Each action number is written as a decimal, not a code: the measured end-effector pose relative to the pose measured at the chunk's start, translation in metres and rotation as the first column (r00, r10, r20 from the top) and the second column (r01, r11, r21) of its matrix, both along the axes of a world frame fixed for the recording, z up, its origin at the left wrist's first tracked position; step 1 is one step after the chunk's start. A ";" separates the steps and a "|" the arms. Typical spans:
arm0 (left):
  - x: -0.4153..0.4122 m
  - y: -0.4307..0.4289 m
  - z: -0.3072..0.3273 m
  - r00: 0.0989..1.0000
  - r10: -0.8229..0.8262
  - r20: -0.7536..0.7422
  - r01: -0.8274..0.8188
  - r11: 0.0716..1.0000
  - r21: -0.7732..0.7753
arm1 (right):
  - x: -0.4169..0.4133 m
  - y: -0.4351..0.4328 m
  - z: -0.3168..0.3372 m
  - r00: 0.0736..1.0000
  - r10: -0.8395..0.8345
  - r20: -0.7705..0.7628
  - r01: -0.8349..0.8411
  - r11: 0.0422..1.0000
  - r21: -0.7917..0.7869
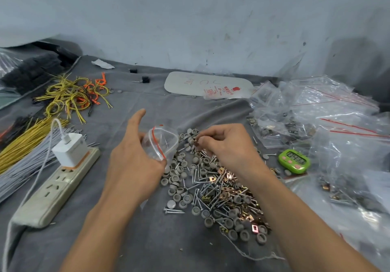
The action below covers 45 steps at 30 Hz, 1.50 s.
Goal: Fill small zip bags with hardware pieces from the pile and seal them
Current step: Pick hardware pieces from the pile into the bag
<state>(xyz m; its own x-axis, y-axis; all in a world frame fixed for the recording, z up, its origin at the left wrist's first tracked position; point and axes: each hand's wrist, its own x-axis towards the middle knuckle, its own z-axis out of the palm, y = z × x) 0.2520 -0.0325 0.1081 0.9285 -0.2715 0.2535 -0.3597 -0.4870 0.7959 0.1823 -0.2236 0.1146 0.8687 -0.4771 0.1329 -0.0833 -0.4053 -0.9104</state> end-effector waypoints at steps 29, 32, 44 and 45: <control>0.022 0.013 -0.019 0.961 0.012 0.277 -0.104 0.941 0.321 | -0.003 -0.001 -0.024 0.822 -0.232 -0.521 -0.255 0.667 -0.700; 0.024 0.013 -0.021 0.989 0.003 0.148 -0.056 0.933 0.355 | -0.002 0.002 -0.024 0.832 -0.211 -0.513 -0.277 0.643 -0.714; 0.013 0.002 -0.016 0.986 -0.142 -0.089 0.167 0.840 0.517 | -0.009 -0.021 -0.010 0.858 -0.082 -0.508 -0.240 0.810 -0.535; 0.013 0.002 -0.016 0.986 -0.148 -0.081 0.168 0.845 0.508 | -0.010 -0.023 -0.008 0.874 -0.062 -0.481 -0.217 0.837 -0.502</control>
